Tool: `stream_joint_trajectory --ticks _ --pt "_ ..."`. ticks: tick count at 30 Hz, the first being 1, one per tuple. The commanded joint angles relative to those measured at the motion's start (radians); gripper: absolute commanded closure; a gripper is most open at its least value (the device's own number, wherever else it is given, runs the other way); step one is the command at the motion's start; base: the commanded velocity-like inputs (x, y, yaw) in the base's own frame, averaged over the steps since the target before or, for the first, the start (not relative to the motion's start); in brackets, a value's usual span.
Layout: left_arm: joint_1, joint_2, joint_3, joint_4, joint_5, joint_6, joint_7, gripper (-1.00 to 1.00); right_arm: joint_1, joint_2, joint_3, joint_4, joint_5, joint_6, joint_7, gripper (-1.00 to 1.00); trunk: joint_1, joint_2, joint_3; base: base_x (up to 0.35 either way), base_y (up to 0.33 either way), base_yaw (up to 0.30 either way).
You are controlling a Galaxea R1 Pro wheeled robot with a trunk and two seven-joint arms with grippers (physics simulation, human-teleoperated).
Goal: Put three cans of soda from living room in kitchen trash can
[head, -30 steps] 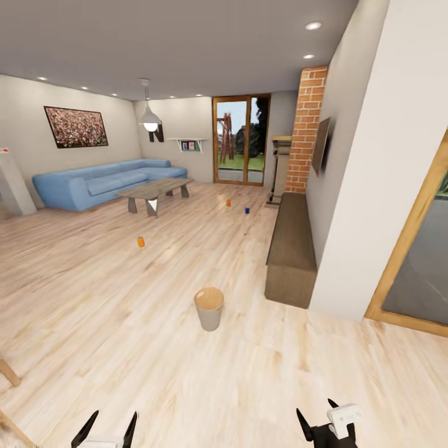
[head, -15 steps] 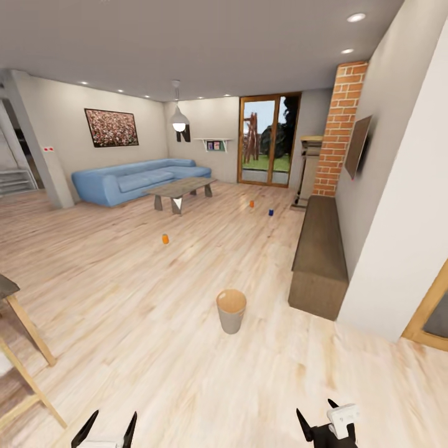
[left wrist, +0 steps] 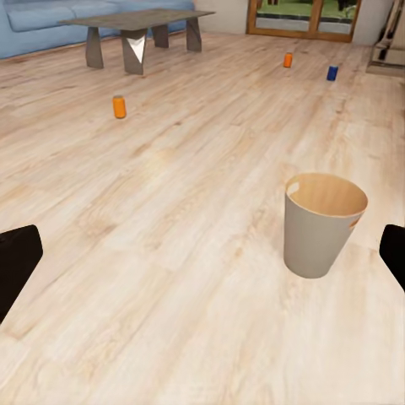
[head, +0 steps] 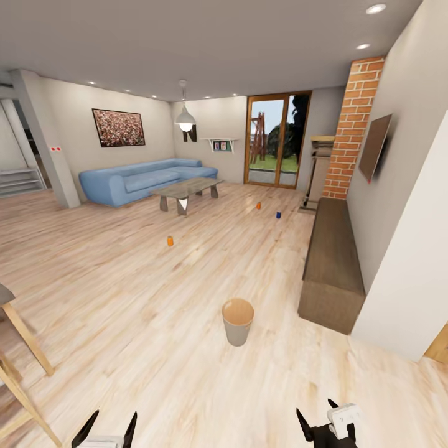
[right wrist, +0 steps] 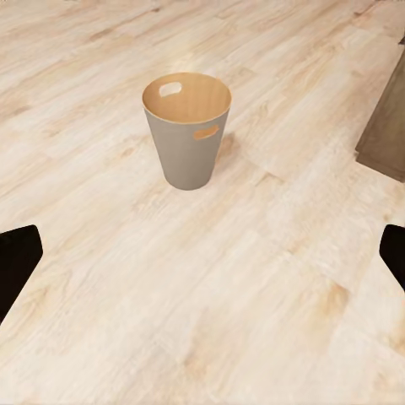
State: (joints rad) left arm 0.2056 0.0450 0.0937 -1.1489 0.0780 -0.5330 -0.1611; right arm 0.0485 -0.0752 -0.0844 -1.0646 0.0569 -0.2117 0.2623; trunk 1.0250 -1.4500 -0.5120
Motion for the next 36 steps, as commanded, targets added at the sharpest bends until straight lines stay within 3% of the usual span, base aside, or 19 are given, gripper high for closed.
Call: stream_joint_trajectory --ticks 1,16,36 --pt "0.000 0.000 0.000 0.000 0.000 0.001 0.000 -1.00 0.000 0.000 0.000 0.000 0.000 0.000 0.000 -1.00 0.000 0.000 0.000 0.321 0.000 0.001" --pt "0.000 0.000 0.000 0.000 0.000 0.001 0.000 -1.00 0.000 0.000 0.001 0.001 0.001 0.000 0.001 -1.00 0.000 0.000 0.000 0.323 0.000 0.012" --pt "0.000 -0.001 0.000 -0.001 0.000 0.001 0.000 -1.00 0.000 0.000 0.002 0.000 0.001 0.000 0.000 -1.00 0.000 0.000 0.000 0.323 0.000 0.228"
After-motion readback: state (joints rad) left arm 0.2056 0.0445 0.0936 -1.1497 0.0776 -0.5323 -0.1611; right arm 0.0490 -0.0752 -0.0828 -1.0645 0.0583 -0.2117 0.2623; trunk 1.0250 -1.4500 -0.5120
